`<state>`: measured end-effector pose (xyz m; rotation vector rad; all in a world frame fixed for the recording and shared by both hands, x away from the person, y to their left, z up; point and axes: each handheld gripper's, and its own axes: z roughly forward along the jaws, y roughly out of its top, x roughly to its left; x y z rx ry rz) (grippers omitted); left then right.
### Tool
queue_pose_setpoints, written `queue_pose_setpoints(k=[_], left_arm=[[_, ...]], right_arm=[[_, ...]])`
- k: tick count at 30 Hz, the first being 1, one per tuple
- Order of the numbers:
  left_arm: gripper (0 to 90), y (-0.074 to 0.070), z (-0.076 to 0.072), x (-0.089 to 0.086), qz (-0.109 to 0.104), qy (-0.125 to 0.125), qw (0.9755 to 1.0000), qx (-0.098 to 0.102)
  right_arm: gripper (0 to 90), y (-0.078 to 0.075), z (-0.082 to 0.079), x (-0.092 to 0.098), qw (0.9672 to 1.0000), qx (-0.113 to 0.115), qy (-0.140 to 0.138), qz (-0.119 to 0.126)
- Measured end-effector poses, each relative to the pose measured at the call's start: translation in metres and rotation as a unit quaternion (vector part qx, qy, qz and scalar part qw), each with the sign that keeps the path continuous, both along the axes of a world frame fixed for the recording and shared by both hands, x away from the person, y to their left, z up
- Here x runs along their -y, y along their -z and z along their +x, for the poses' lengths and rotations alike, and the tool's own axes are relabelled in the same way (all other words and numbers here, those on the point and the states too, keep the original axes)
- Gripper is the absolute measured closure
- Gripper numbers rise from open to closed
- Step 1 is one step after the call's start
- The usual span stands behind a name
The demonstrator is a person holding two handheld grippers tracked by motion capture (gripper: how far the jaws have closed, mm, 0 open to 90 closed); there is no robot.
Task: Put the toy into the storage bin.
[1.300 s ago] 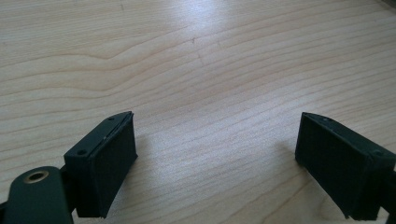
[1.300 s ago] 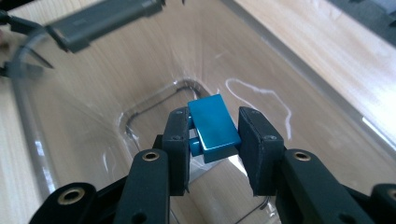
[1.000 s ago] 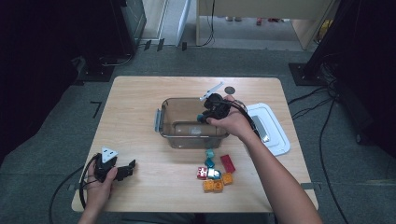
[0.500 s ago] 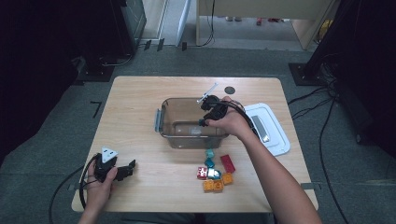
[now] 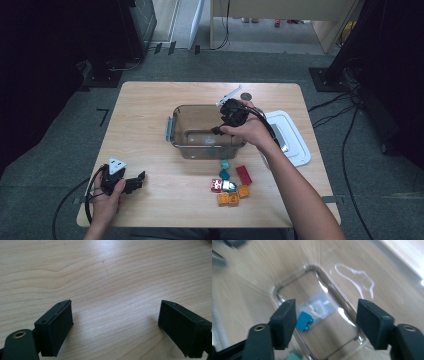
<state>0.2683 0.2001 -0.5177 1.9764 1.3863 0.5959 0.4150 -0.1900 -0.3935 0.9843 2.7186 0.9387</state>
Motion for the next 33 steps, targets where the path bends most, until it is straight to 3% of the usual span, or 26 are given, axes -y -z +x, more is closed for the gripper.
queue_pose_setpoints(k=[4, 9, 14, 19, 24, 30, 33], left_arm=[[12.4, 0.000, 0.000, 0.000, 0.000, 0.000, 1.0000, 0.000], [12.4, 0.000, 0.000, 0.000, 0.000, 0.000, 1.0000, 0.000], [12.4, 0.000, 0.000, 0.000, 0.000, 0.000, 1.0000, 0.000], [12.4, 0.000, 0.000, 0.000, 0.000, 0.000, 1.0000, 0.001], [12.4, 0.000, 0.000, 0.000, 0.000, 0.000, 1.0000, 0.001], [12.4, 0.000, 0.000, 0.000, 0.000, 0.000, 1.0000, 0.001], [12.4, 0.000, 0.000, 0.000, 0.000, 0.000, 1.0000, 0.000]], right_arm=[[23.4, -0.009, -0.008, 0.008, 0.9983, 0.028, -0.007, 0.051], [25.9, -0.016, -0.022, 0.017, 0.9935, 0.061, -0.021, 0.094], [25.0, -0.021, -0.038, 0.029, 0.9886, 0.093, -0.019, 0.117], [25.4, -0.025, -0.058, 0.049, 0.9830, 0.111, -0.008, 0.147], [26.2, -0.029, -0.082, 0.066, 0.9775, 0.136, -0.002, 0.161], [27.5, -0.025, -0.111, 0.082, 0.9700, 0.164, 0.011, 0.179], [27.9, -0.018, -0.124, 0.089, 0.9690, 0.163, 0.014, 0.185]])
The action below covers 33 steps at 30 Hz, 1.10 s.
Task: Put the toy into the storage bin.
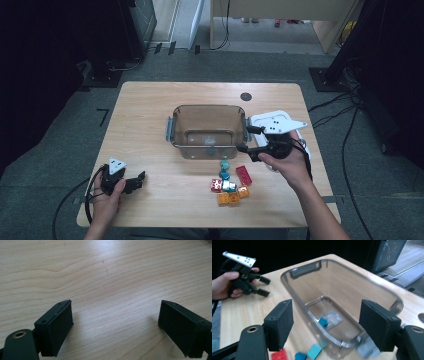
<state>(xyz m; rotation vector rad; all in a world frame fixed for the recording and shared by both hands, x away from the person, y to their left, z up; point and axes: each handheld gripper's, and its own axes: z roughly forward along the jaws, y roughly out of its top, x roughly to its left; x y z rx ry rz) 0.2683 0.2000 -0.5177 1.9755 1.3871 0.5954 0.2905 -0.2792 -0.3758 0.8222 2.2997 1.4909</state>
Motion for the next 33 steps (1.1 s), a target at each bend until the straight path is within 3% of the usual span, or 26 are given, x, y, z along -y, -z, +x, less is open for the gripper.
queue_pose_setpoints(k=[7, 12, 14, 18, 21, 27, 33], left_arm=[[12.4, 0.000, 0.000, 0.000, 0.000, 0.000, 1.0000, 0.000], [12.3, 0.000, 0.000, 0.000, 0.000, 0.000, 1.0000, 0.000], [12.3, 0.000, 0.000, 0.000, 0.001, 0.000, 1.0000, 0.000], [12.4, 0.000, 0.000, 0.000, 0.001, 0.000, 1.0000, 0.000], [12.4, 0.000, 0.000, 0.000, 0.000, 0.000, 1.0000, 0.000], [12.3, 0.000, 0.000, 0.000, 0.001, 0.001, 1.0000, 0.000], [12.4, 0.000, 0.000, 0.000, 0.000, 0.001, 1.0000, 0.000]], right_arm=[[34.0, 0.031, -0.026, 0.009, 0.9999, -0.009, 0.005, -0.008], [38.6, 0.059, -0.038, 0.010, 0.9991, -0.029, 0.029, -0.005], [39.5, 0.071, -0.041, 0.008, 0.9982, -0.035, 0.045, -0.017], [41.4, 0.096, -0.042, 0.002, 0.9947, -0.062, 0.074, -0.034], [42.7, 0.111, -0.041, -0.002, 0.9901, -0.079, 0.102, -0.056], [42.8, 0.127, -0.043, -0.004, 0.9825, -0.110, 0.135, -0.066], [39.7, 0.134, -0.045, -0.011, 0.9808, -0.108, 0.140, -0.081]])
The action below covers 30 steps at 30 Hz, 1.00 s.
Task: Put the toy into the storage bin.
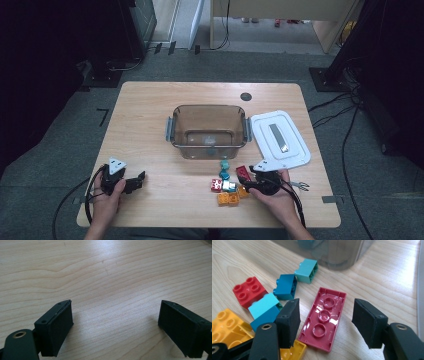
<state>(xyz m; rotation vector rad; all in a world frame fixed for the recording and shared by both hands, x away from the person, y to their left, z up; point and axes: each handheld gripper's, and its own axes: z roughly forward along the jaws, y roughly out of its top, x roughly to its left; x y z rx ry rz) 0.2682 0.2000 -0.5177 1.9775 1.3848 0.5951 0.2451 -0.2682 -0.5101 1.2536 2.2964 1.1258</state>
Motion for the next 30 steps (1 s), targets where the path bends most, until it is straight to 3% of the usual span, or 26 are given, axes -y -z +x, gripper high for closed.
queue_pose_setpoints(k=[4, 10, 16, 21, 30], left_arm=[[12.4, 0.000, 0.000, 0.000, 0.000, 0.000, 1.0000, 0.000], [12.3, 0.000, 0.000, 0.000, 0.000, 0.000, 1.0000, 0.000], [12.4, 0.000, 0.000, 0.000, 0.000, 0.000, 1.0000, 0.000], [12.4, 0.000, 0.000, 0.000, 0.000, 0.000, 1.0000, 0.000], [12.4, 0.000, 0.000, 0.000, 0.000, 0.000, 1.0000, 0.000]], right_arm=[[42.3, 0.003, 0.001, -0.001, 0.9995, 0.010, -0.001, -0.030], [52.5, 0.002, 0.002, 0.014, 0.9985, 0.027, 0.018, -0.045], [52.8, 0.003, 0.007, 0.021, 0.9992, 0.024, -0.016, -0.028], [53.2, 0.009, 0.011, 0.019, 0.9982, 0.022, -0.040, -0.039], [59.9, 0.010, 0.011, 0.024, 0.9982, 0.026, -0.047, -0.028]])
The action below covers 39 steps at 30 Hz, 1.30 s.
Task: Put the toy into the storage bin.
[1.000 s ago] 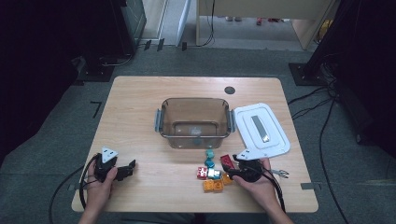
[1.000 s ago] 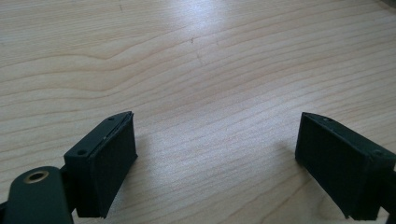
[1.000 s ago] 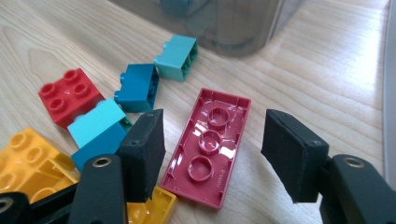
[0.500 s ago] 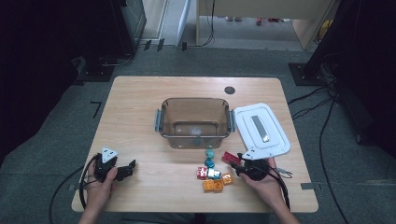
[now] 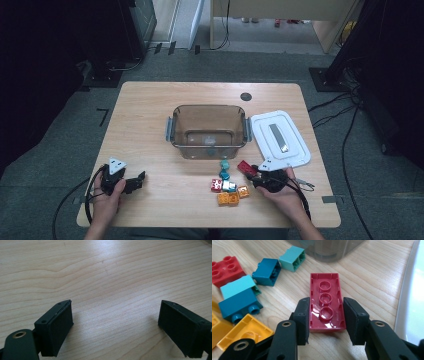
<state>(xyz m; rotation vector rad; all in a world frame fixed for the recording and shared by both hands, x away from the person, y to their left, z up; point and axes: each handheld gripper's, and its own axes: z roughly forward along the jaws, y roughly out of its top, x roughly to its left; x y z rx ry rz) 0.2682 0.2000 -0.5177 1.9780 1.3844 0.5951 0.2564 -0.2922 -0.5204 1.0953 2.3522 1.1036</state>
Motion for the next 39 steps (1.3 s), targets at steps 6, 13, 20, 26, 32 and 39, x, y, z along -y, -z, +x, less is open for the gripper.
queue_pose_setpoints(k=[6, 13, 20, 26, 32, 39], left_arm=[[12.4, 0.000, 0.000, 0.000, 0.000, 0.000, 1.0000, 0.000], [12.3, 0.000, 0.000, 0.000, 0.000, 0.000, 1.0000, 0.000], [12.3, 0.000, 0.000, 0.000, 0.000, 0.000, 1.0000, 0.000], [12.3, 0.000, 0.000, 0.000, 0.000, 0.000, 1.0000, 0.000], [12.4, 0.000, 0.000, 0.000, 0.000, 0.000, 1.0000, 0.000], [12.4, 0.000, 0.000, 0.000, 0.000, 0.000, 1.0000, 0.000]], right_arm=[[60.0, -0.010, -0.002, 0.008, 0.9994, 0.006, -0.005, 0.032], [60.0, -0.036, -0.008, 0.017, 0.9976, 0.030, -0.008, 0.062], [60.0, -0.072, -0.010, 0.034, 0.9945, 0.058, -0.006, 0.087], [60.0, -0.104, -0.008, 0.042, 0.9915, 0.083, -0.006, 0.100], [60.0, -0.130, 0.002, 0.042, 0.9895, 0.097, -0.010, 0.107], [60.0, -0.148, 0.019, 0.034, 0.9893, 0.097, -0.017, 0.108]])
